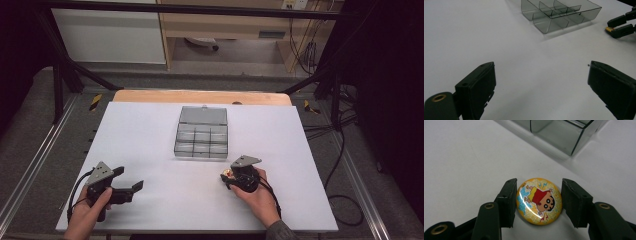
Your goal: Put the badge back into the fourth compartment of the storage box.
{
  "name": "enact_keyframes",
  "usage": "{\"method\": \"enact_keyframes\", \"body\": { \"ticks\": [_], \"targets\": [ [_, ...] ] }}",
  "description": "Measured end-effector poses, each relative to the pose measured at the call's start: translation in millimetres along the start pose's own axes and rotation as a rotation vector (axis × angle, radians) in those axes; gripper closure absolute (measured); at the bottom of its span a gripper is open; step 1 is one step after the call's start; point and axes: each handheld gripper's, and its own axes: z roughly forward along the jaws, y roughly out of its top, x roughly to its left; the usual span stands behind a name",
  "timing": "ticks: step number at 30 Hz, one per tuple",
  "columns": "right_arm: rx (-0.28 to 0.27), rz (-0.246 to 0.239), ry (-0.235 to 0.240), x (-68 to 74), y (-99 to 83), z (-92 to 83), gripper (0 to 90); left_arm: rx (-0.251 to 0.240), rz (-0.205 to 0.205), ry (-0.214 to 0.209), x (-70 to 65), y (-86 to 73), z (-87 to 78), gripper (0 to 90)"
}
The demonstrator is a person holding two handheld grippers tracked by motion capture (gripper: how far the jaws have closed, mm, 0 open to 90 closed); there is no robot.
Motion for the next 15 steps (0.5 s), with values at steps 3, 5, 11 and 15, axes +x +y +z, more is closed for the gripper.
{"method": "enact_keyframes", "body": {
  "ticks": [3,5,11,15],
  "targets": [
    [0.002,0.000,-0.003,0.7,0.3,-0.5,47.9,-0.001,-0.002,0.001,0.3,-0.1,-0.3,8.2],
    [0.006,0.008,0.004,1.0,0.3,-2.0,47.9,-0.002,-0.003,0.000,0.4,-0.2,-0.4,8.2],
    [-0.025,0.006,0.017,4.7,1.4,-6.8,47.9,-0.002,-0.001,0.000,0.1,0.1,-0.5,8.2],
    [-0.058,-0.001,0.038,8.7,3.9,-9.8,47.9,-0.004,-0.002,-0.001,-0.3,0.6,-0.4,8.2]
  ]
}}
